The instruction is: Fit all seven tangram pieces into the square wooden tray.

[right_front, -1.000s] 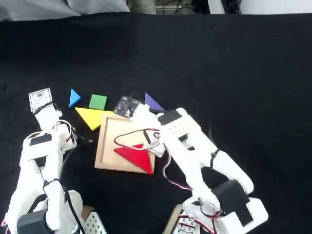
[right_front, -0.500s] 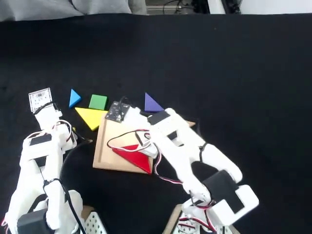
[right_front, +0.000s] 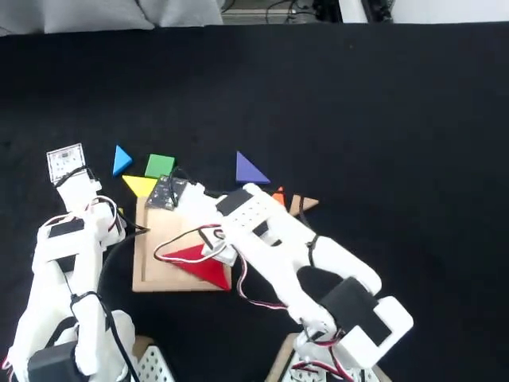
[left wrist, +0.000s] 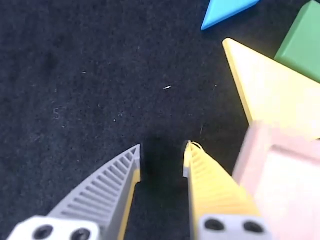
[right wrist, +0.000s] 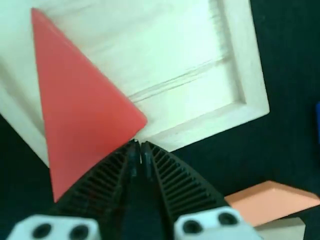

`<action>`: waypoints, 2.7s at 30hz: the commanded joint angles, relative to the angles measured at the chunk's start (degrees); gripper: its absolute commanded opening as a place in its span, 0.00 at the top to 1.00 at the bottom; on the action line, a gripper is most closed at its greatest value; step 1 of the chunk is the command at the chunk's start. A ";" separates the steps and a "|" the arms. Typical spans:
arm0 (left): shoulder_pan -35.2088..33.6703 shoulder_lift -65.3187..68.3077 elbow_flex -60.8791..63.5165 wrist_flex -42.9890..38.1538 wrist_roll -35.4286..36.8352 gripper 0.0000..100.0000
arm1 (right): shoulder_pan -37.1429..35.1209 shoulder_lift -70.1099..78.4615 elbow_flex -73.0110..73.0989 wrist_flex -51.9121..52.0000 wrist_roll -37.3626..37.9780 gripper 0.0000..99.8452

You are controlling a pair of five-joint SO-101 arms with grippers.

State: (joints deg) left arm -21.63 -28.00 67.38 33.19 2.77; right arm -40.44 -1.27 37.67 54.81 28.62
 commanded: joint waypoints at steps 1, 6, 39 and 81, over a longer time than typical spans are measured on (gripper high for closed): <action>0.66 -1.49 -1.63 -0.79 -0.09 0.85 | -3.78 -0.13 -2.86 0.44 -0.62 0.99; 0.66 -1.49 -1.63 -0.79 -0.09 0.85 | -10.20 -0.48 -1.80 0.44 -0.62 0.99; -28.09 -1.58 -3.21 8.18 -10.99 0.85 | -27.16 -27.65 14.46 -1.93 -8.00 0.99; -30.46 -1.58 -0.48 8.26 -18.11 0.85 | -10.64 -18.68 7.78 -1.49 -7.30 0.99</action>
State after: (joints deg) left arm -52.92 -28.35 67.38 41.36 -14.99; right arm -53.71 -17.54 49.27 52.53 21.32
